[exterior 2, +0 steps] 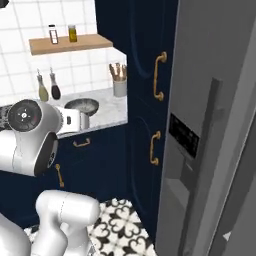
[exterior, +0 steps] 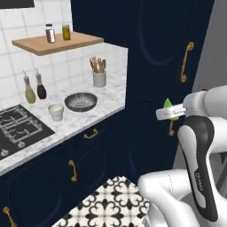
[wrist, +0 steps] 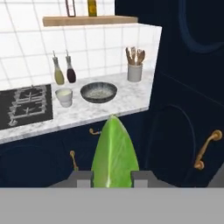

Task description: Grab a lemon wedge from the fridge and one ice cube from the ice bowl, and put them in the glass of lemonade.

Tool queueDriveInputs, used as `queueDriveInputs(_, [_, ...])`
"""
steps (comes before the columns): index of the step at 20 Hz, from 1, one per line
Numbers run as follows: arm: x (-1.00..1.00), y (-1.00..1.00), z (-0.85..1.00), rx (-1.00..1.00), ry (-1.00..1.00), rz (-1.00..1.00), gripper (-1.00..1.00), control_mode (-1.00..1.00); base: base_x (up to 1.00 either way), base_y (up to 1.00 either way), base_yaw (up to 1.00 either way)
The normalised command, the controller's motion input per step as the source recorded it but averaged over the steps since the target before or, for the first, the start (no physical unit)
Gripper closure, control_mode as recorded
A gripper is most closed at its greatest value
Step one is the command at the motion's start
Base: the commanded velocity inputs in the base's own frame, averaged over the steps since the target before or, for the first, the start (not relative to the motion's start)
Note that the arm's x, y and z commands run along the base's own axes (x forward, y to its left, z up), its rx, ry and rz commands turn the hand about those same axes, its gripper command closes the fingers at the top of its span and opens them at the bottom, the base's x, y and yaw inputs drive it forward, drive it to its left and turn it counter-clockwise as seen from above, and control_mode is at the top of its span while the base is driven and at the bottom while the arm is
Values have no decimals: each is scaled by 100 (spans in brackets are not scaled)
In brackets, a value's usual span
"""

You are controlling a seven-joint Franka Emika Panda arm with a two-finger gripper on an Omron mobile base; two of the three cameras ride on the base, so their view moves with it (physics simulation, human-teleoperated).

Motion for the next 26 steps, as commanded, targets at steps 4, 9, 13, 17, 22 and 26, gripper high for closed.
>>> queueDriveInputs(4, [0,0,0,0,0,0,100,100,42,30,53])
queueDriveInputs(9, [0,0,0,0,0,0,100,100,65,40,45])
queueDriveInputs(13, [0,0,0,0,0,0,100,100,85,23,37])
queueDriveInputs(17, [0,0,0,0,0,0,100,100,90,0,24])
queueDriveInputs(22, [0,0,0,0,0,0,100,100,83,0,22])
queueDriveInputs(26, [0,0,0,0,0,0,100,100,75,-1,24])
